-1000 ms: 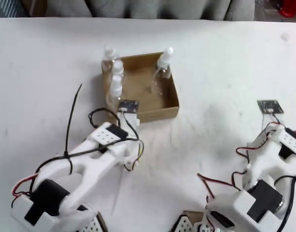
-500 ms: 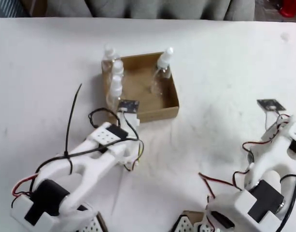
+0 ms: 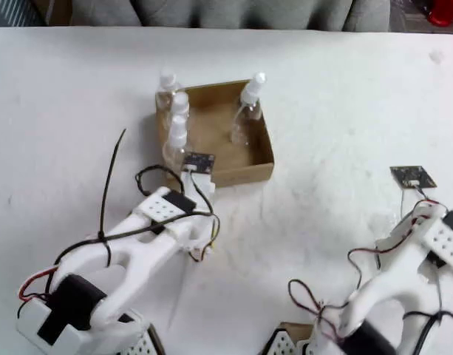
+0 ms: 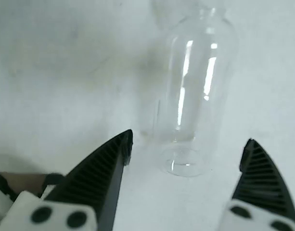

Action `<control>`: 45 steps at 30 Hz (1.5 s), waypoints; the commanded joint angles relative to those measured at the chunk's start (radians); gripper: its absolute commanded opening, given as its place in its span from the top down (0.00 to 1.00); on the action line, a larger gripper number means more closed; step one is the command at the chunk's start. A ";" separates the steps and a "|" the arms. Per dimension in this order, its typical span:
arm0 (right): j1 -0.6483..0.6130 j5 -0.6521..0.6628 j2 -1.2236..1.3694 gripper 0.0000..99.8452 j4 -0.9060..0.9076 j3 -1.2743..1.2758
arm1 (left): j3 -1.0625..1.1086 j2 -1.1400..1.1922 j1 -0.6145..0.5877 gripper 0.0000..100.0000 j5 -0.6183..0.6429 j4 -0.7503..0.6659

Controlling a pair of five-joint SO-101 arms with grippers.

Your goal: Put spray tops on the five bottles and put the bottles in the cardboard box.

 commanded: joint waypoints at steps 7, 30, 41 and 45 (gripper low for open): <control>-0.119 -0.038 0.108 0.69 -0.176 -0.002 | 0.002 -0.033 -0.030 0.98 -0.018 -0.025; -0.113 -0.094 0.466 0.70 -0.495 -0.046 | 0.002 -0.033 -0.030 0.98 -0.018 -0.025; -0.068 -0.032 0.568 0.99 -0.414 -0.206 | 0.002 -0.033 -0.030 0.98 -0.018 -0.025; -0.022 -0.034 0.484 0.98 -0.159 -0.405 | 0.002 -0.033 -0.030 0.98 -0.018 -0.025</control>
